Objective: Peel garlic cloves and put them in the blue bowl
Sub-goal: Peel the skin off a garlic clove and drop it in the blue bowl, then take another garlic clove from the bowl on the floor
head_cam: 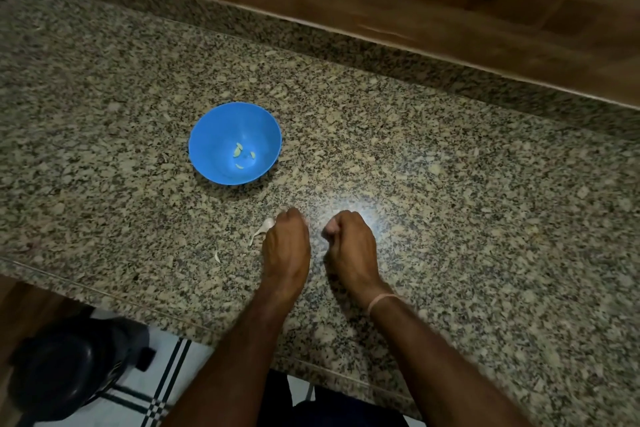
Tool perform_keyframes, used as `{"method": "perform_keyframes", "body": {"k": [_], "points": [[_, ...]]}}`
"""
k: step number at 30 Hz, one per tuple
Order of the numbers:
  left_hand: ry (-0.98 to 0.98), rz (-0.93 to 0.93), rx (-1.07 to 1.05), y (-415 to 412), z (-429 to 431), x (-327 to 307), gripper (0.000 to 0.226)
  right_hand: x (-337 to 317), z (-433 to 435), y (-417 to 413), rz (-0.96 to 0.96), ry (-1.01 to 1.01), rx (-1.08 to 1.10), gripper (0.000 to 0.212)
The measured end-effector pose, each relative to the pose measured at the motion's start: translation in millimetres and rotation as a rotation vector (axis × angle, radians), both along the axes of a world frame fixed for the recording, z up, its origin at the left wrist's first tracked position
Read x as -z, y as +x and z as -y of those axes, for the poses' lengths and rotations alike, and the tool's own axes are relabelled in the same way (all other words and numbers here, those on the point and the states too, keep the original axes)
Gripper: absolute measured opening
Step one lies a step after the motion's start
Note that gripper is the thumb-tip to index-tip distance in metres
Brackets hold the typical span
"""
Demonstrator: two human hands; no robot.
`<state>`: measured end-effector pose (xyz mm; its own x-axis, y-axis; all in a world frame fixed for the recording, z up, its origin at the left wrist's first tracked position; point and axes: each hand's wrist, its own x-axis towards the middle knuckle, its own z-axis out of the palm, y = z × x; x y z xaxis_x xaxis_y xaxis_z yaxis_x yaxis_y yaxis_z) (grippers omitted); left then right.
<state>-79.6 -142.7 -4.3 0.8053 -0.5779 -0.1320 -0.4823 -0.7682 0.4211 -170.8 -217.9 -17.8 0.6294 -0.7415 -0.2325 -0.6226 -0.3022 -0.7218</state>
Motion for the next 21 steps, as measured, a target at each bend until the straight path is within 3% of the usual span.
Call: {"method": "perform_keyframes", "body": {"k": [2,5,12,15,21], "points": [[-0.064,-0.054,-0.014,-4.9,-12.8,-4.6,0.014,-12.4,-3.0,-3.6,0.123,0.305,0.179,0.022],[-0.197,-0.118,-0.063,-7.3,-44.0,-18.3,0.014,-29.2,-22.6,2.7,0.249,0.658,0.239,0.036],[-0.418,-0.194,-0.448,29.2,-164.7,-30.2,0.013,-46.2,-132.7,74.3,0.296,1.105,0.036,0.048],[-0.474,-0.209,-0.666,47.2,-244.3,-18.8,0.015,-41.9,-200.9,108.9,0.226,1.159,-0.102,0.052],[-0.556,-0.178,-0.965,66.1,-432.0,2.4,0.027,-27.0,-365.5,172.4,0.017,0.988,-0.302,0.038]]}}
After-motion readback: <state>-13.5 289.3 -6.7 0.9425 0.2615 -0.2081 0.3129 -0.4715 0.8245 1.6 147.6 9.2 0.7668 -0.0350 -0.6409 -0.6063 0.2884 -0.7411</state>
